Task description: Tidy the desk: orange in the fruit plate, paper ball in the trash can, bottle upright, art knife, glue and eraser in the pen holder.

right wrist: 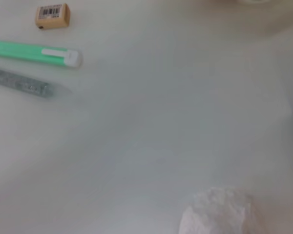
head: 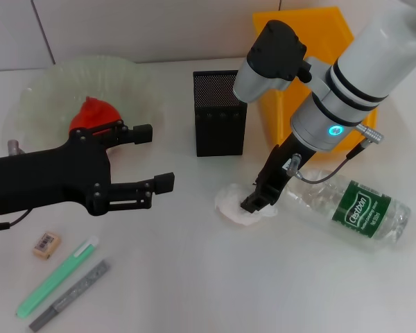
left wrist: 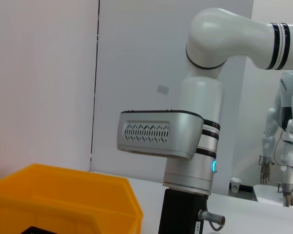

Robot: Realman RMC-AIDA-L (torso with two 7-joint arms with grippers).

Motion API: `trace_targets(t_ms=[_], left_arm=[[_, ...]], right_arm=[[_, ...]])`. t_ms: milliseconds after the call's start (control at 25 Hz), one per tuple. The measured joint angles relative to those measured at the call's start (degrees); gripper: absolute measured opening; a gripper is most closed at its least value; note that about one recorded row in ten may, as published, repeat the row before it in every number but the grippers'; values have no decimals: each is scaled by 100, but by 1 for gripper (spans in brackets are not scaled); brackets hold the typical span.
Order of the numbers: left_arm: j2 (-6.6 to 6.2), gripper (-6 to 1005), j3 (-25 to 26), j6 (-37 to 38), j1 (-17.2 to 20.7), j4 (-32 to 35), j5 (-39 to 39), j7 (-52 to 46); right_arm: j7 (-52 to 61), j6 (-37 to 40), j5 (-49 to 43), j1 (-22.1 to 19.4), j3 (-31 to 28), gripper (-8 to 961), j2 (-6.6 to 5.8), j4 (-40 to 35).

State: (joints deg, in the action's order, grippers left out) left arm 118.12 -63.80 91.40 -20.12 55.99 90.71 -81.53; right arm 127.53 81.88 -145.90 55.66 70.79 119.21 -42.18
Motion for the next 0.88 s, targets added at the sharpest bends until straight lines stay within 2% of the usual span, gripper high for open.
trace_targets(t_ms=[600, 880], left_arm=[[0, 859, -9, 0, -20, -71, 0, 22], [0, 859, -9, 0, -33, -77, -1, 19]], right_arm=[[7, 57, 41, -73, -45, 193, -3, -92], [67, 440, 315, -482, -4, 187, 18, -983]])
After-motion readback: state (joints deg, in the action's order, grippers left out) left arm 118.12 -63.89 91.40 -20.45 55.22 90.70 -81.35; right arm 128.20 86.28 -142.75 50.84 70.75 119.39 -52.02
